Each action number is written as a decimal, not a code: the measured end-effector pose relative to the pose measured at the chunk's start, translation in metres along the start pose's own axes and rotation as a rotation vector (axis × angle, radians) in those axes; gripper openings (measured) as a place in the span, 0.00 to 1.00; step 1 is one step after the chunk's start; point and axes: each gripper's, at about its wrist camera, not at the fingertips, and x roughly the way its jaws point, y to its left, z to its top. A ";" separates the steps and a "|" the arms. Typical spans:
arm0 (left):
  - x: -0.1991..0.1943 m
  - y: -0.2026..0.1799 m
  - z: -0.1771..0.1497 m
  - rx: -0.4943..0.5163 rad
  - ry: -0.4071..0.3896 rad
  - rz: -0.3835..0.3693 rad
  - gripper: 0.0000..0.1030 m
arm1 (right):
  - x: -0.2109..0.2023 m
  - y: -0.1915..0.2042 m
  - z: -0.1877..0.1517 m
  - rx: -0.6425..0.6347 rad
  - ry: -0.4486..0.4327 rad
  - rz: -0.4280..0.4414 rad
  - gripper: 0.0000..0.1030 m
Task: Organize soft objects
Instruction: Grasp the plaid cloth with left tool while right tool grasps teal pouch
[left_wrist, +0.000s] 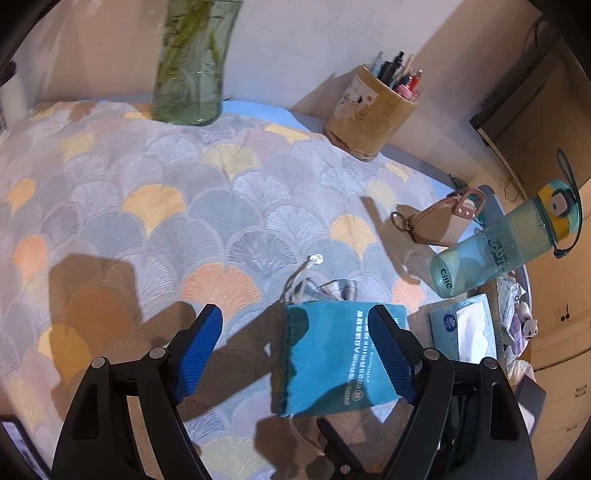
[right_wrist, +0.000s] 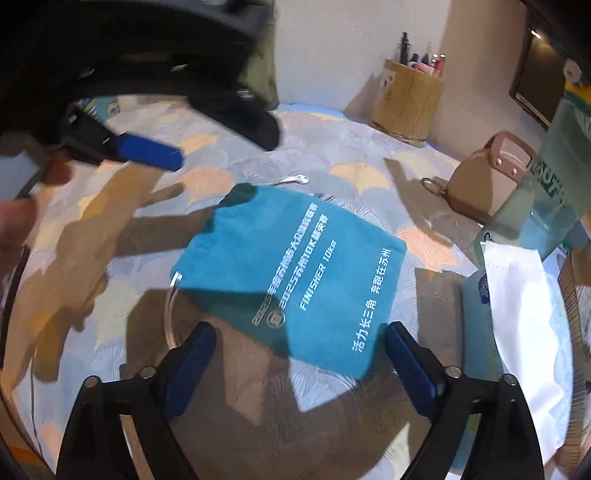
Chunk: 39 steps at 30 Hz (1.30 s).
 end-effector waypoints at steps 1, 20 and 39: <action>-0.001 0.002 0.000 -0.006 -0.002 0.002 0.77 | 0.004 -0.003 0.002 0.020 0.002 0.005 0.95; -0.012 0.017 -0.004 -0.046 -0.022 0.012 0.77 | -0.039 0.003 0.004 -0.072 -0.110 0.103 0.05; 0.065 -0.048 0.000 0.120 0.000 0.093 0.79 | -0.062 -0.025 -0.049 0.037 0.019 -0.014 0.55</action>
